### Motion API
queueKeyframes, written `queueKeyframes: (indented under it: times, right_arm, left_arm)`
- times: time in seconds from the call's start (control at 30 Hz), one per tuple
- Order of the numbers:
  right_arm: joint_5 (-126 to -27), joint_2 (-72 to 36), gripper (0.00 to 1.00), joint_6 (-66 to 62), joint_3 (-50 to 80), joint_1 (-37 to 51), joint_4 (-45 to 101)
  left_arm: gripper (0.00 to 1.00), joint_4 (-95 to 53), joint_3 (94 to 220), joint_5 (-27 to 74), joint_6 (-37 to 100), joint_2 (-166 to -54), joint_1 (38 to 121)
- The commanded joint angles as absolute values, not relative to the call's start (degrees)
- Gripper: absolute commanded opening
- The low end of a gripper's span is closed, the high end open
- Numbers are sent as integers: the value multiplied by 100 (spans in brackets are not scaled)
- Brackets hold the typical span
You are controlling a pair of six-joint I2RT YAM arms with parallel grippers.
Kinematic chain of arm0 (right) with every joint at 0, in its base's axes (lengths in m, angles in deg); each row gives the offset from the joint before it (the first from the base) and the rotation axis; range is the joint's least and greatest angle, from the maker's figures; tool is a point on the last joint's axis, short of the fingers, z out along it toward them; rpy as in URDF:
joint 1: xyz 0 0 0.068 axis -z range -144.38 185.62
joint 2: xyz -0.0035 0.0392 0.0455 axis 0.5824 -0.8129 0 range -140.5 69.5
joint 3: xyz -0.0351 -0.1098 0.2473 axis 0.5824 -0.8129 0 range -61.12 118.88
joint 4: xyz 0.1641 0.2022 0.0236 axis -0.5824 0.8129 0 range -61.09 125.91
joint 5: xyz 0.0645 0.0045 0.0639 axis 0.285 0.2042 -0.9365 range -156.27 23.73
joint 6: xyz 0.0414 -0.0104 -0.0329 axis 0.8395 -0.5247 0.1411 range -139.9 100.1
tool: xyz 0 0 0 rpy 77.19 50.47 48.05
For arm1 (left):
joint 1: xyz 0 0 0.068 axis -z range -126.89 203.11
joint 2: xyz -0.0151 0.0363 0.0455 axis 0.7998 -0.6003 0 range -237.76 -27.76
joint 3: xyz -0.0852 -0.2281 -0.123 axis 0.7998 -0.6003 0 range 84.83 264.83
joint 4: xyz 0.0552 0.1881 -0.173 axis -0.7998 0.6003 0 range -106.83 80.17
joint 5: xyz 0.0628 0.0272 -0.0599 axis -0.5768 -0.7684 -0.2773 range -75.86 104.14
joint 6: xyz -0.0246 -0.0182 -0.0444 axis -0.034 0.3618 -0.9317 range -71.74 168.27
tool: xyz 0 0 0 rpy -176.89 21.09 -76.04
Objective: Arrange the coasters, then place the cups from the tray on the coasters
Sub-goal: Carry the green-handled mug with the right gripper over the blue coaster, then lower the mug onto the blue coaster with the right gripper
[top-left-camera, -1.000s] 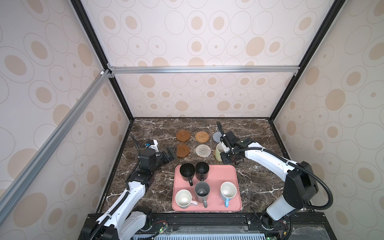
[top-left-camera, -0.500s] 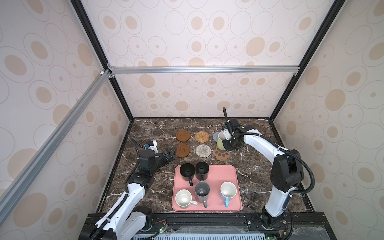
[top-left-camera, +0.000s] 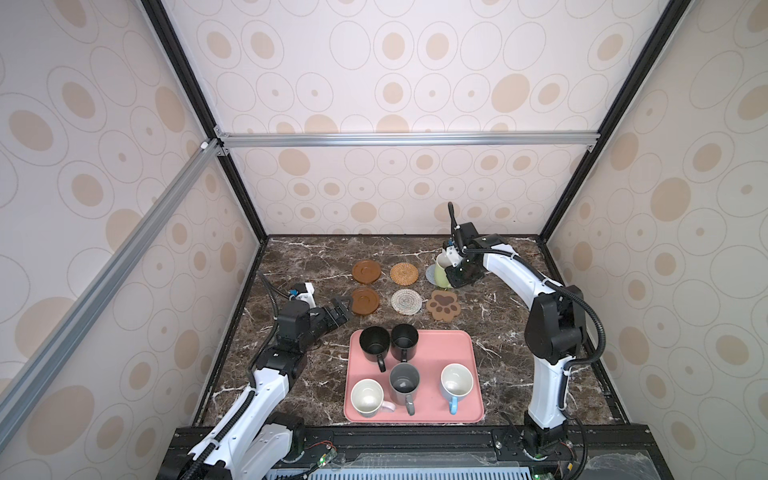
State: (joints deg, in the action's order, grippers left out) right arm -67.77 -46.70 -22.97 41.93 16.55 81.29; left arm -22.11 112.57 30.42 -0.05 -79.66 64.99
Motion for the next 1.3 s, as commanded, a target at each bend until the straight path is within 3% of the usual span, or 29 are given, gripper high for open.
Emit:
queueKeyframes:
  times: [0.0, 1.27]
  right_arm:
    - [-6827, -4782, 7, -2508, 4596, 1716, 8187]
    - [-6584, -6484, 8, -2728, 6843, 1822, 8799]
  left_arm:
    - [100, -2206, 11210, 2974, -114, -7842, 6462]
    - [100, -2054, 11181, 2995, -143, -7693, 6461]
